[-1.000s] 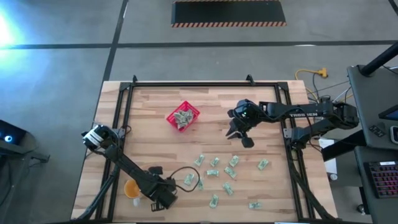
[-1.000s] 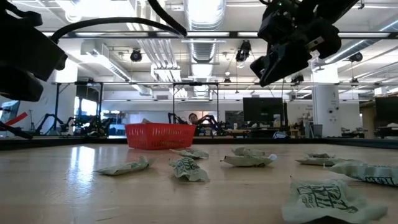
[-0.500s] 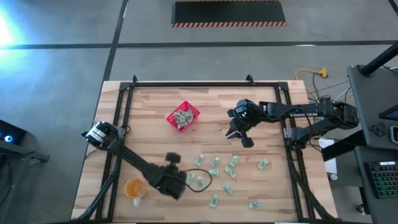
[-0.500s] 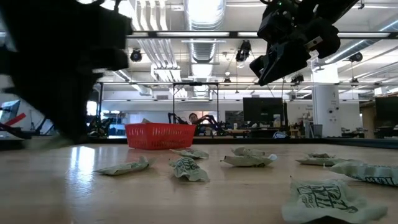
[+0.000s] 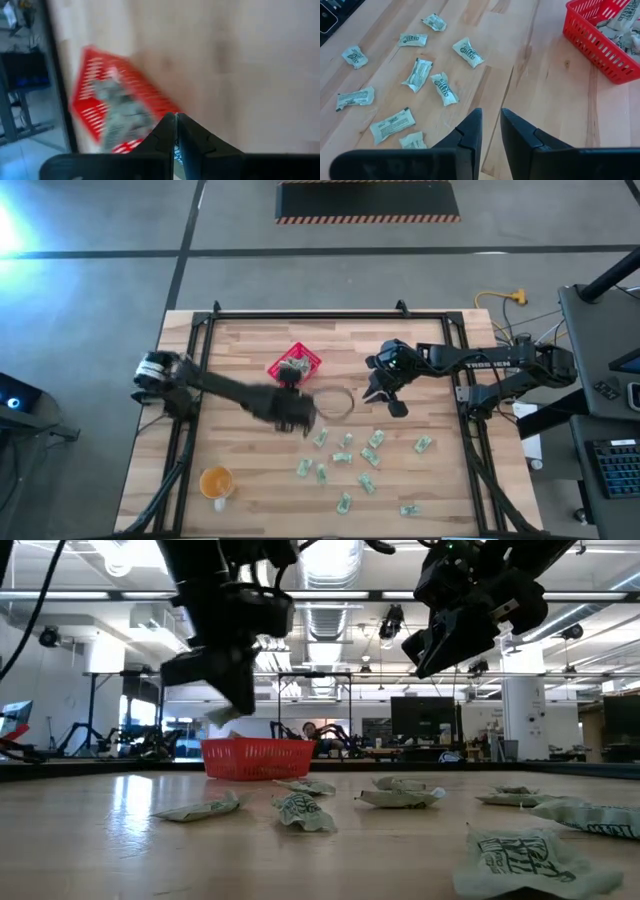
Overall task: Pick and place Stevia / Truvia into bins
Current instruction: Put the white stevia packet into the red bin
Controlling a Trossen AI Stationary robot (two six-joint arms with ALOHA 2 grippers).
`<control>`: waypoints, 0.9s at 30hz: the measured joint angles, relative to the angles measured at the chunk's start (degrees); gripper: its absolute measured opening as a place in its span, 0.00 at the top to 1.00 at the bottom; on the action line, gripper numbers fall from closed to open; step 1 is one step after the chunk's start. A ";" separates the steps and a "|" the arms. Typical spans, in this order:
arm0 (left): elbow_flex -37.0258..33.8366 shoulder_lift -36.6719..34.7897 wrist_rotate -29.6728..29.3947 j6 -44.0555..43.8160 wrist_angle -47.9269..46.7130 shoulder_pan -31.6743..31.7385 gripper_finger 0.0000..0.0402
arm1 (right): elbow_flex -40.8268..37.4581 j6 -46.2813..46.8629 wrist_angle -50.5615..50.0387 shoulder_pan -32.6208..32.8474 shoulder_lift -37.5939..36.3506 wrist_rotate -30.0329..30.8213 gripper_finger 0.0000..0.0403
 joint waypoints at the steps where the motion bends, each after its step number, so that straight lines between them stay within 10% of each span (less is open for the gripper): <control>1: -0.30 -1.34 -0.03 1.22 0.78 1.67 1.00 | -0.04 0.00 0.03 -0.02 0.00 0.00 0.85; 14: -15.62 -16.94 12.28 12.70 23.52 18.86 1.00 | -0.20 -0.20 0.13 -0.02 0.00 0.05 0.86; 27: -23.97 -19.09 13.82 12.67 30.66 20.47 1.00 | -0.20 -0.16 0.67 -0.02 0.00 0.09 0.86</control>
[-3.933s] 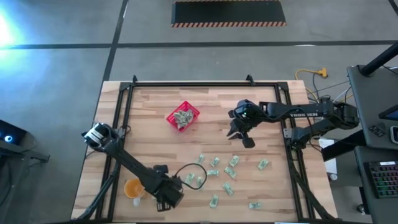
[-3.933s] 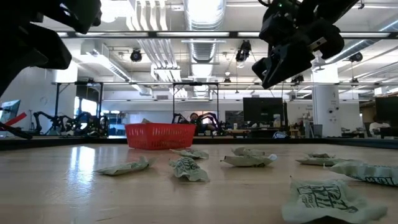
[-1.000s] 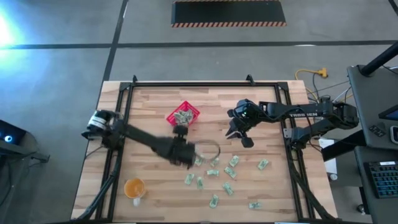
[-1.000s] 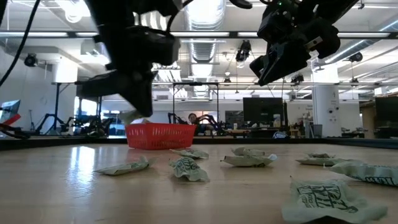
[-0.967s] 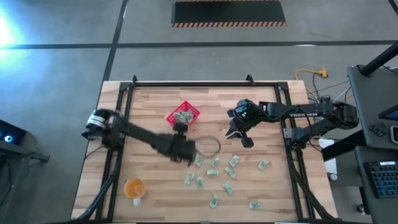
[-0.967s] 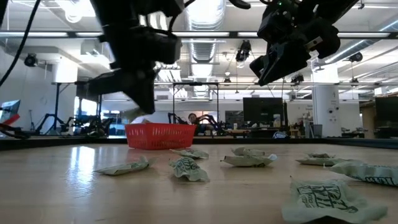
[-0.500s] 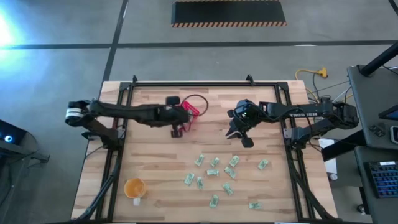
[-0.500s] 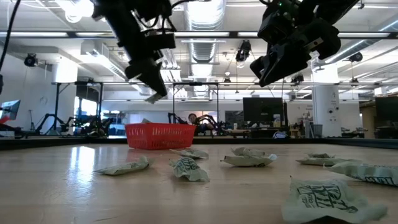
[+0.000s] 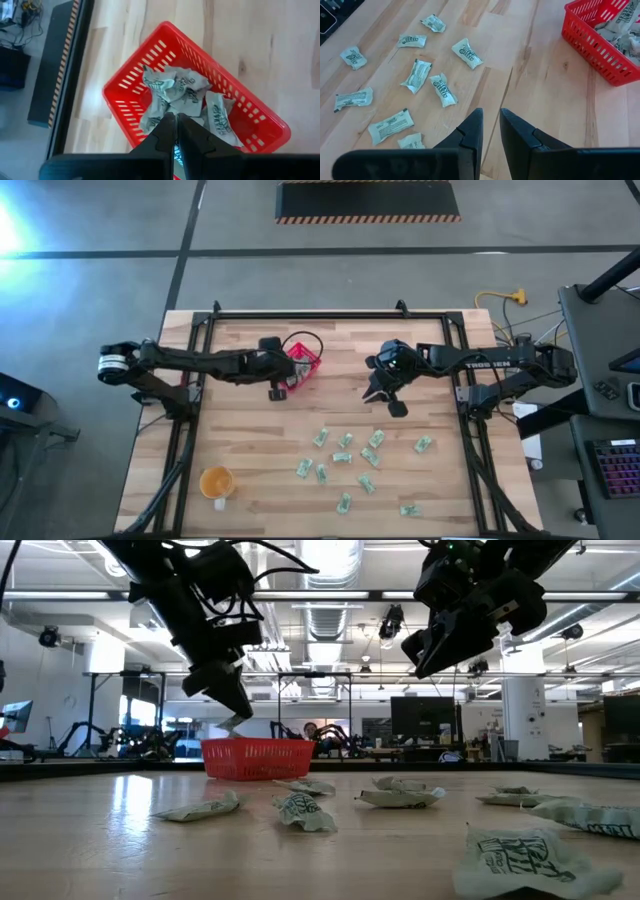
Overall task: Pick and place Stevia / Truvia into bins
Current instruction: Put the white stevia packet into the red bin
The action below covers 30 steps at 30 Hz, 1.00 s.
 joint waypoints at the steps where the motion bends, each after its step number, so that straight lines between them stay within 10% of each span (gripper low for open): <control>1: -0.25 0.00 0.18 0.02 0.16 0.00 1.00 | 0.00 -0.02 -0.04 0.00 0.00 0.00 0.86; 16: 0.06 0.09 -0.15 -2.02 0.63 -0.21 0.67 | -0.10 -0.25 -0.02 0.00 1.42 0.04 0.86; 30: -0.60 -9.04 0.02 -4.59 -1.17 -10.27 0.66 | -6.45 8.66 0.11 0.88 2.45 -0.20 0.86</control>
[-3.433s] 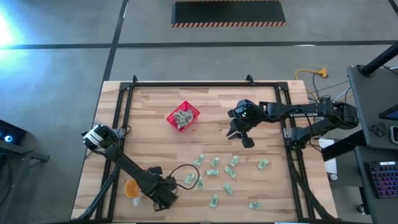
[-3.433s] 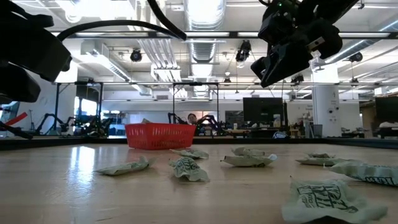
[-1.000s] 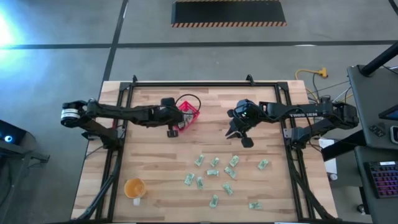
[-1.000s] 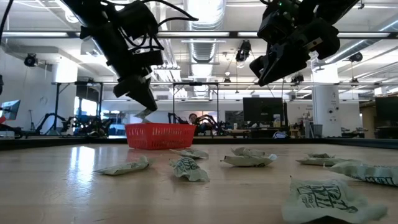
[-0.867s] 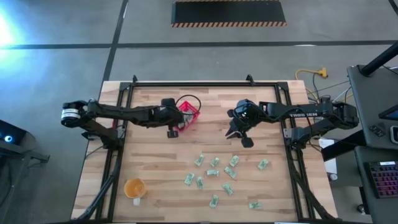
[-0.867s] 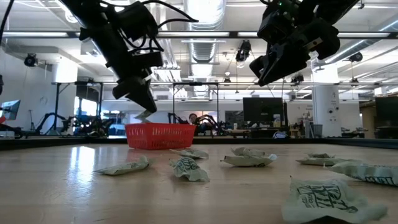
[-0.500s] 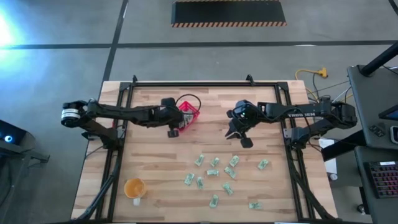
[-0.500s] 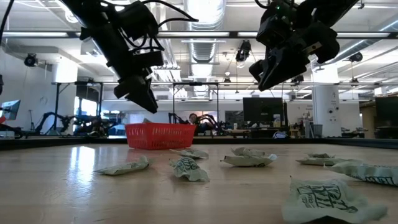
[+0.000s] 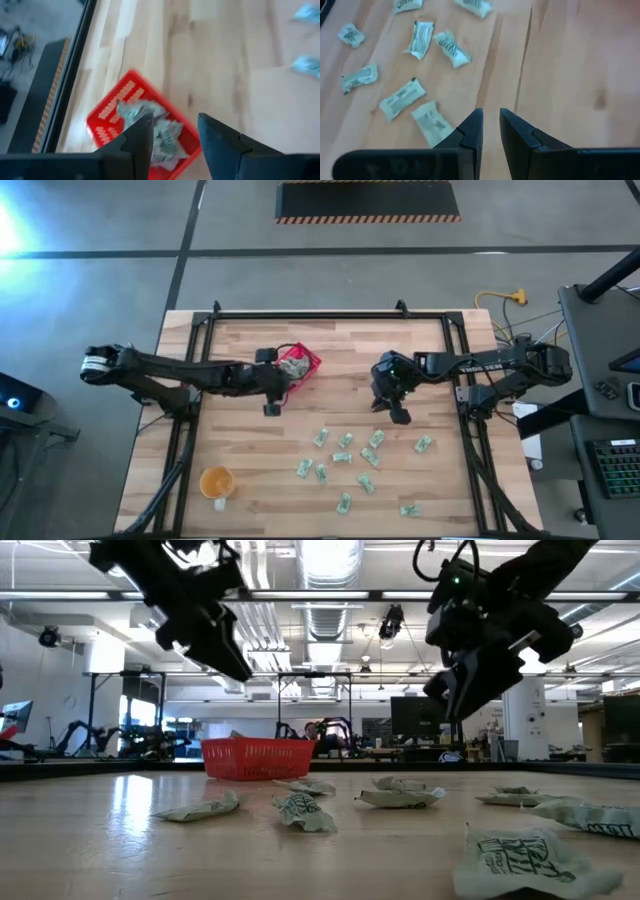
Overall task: Pick and place Stevia / Truvia into bins
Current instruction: Put the white stevia packet into the red bin
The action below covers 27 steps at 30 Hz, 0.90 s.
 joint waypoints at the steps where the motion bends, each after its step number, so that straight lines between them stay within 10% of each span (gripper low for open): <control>1: -0.04 -0.82 0.10 0.00 -0.02 -0.75 0.66 | -0.29 1.54 -0.69 0.25 0.06 -0.01 0.86; 11: -0.90 -4.46 0.07 -1.09 -0.05 -3.92 0.66 | -2.60 5.91 -0.24 7.51 0.08 1.23 0.86; 27: -1.48 -3.90 -0.07 -1.57 -0.01 -3.94 0.66 | -2.77 8.50 5.03 24.77 0.08 19.52 0.84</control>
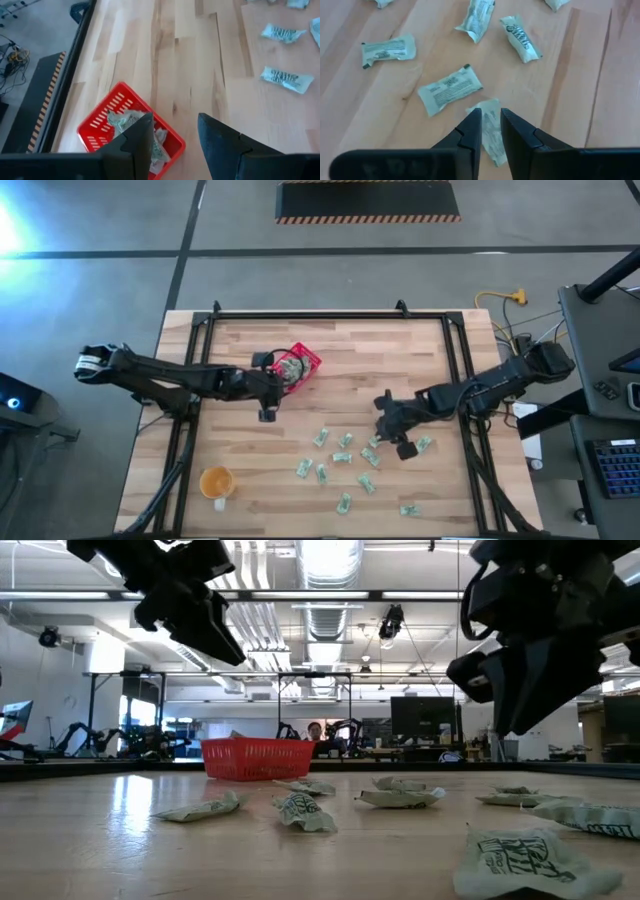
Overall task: Pick and place Stevia / Truvia into bins
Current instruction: Put the white stevia packet into the red bin
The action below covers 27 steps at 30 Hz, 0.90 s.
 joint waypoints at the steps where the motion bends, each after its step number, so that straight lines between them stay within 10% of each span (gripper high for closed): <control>1: -0.15 0.00 0.02 -0.04 -0.11 0.00 0.66 | -0.02 0.74 0.14 0.67 0.00 0.55 0.83; 27: -0.12 0.00 0.08 -1.61 0.00 -0.11 0.66 | -0.07 2.18 7.04 2.72 12.01 4.94 0.59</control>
